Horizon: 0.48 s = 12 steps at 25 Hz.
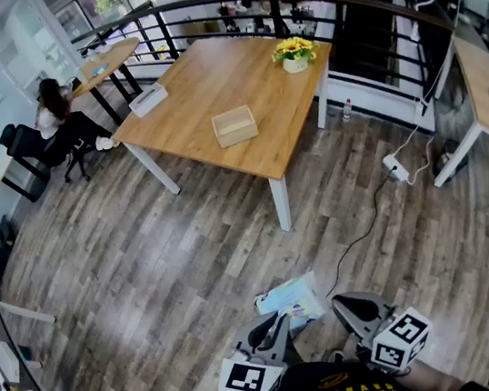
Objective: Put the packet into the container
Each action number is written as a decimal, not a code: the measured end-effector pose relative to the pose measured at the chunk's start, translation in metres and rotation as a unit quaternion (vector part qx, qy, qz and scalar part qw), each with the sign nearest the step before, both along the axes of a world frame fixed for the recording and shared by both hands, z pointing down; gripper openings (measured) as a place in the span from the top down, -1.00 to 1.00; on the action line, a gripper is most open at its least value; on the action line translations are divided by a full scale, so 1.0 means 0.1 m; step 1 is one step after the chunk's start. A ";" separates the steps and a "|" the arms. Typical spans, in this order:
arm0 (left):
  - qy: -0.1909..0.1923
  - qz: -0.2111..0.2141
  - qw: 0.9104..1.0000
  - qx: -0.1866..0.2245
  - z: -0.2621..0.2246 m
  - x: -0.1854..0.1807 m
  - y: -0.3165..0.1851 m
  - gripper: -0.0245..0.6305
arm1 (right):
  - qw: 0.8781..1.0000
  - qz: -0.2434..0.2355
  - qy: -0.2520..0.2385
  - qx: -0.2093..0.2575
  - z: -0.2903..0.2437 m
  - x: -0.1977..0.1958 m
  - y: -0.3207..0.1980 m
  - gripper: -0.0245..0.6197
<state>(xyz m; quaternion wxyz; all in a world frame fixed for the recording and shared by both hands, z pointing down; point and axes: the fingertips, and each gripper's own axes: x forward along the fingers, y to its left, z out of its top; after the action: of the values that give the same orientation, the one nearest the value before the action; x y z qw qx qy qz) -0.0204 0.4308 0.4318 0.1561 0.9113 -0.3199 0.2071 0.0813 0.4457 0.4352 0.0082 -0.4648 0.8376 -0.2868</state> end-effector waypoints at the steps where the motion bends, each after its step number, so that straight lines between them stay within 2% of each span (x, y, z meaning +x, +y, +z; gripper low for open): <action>1: -0.003 0.002 1.000 -0.010 0.05 0.12 0.22 0.84 | 1.000 0.001 0.002 -0.004 0.05 0.12 0.19 0.89; 4: -0.007 0.011 1.000 -0.023 0.11 0.41 0.82 0.84 | 1.000 0.005 0.006 -0.015 0.14 0.42 0.71 0.89; 6: -0.003 0.017 1.000 -0.012 0.07 0.50 1.12 0.84 | 1.000 0.008 0.009 -0.013 0.09 0.50 1.00 0.89; 12: -0.013 0.013 0.999 0.027 -0.09 0.43 1.59 0.84 | 0.999 0.033 0.013 0.000 -0.09 0.54 1.49 0.89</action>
<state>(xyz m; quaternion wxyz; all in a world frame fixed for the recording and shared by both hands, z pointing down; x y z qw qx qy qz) 0.0227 0.5899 0.4229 0.1246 0.9164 -0.3156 0.2122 0.1351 0.5946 0.4267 0.0070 -0.4958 0.8220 -0.2800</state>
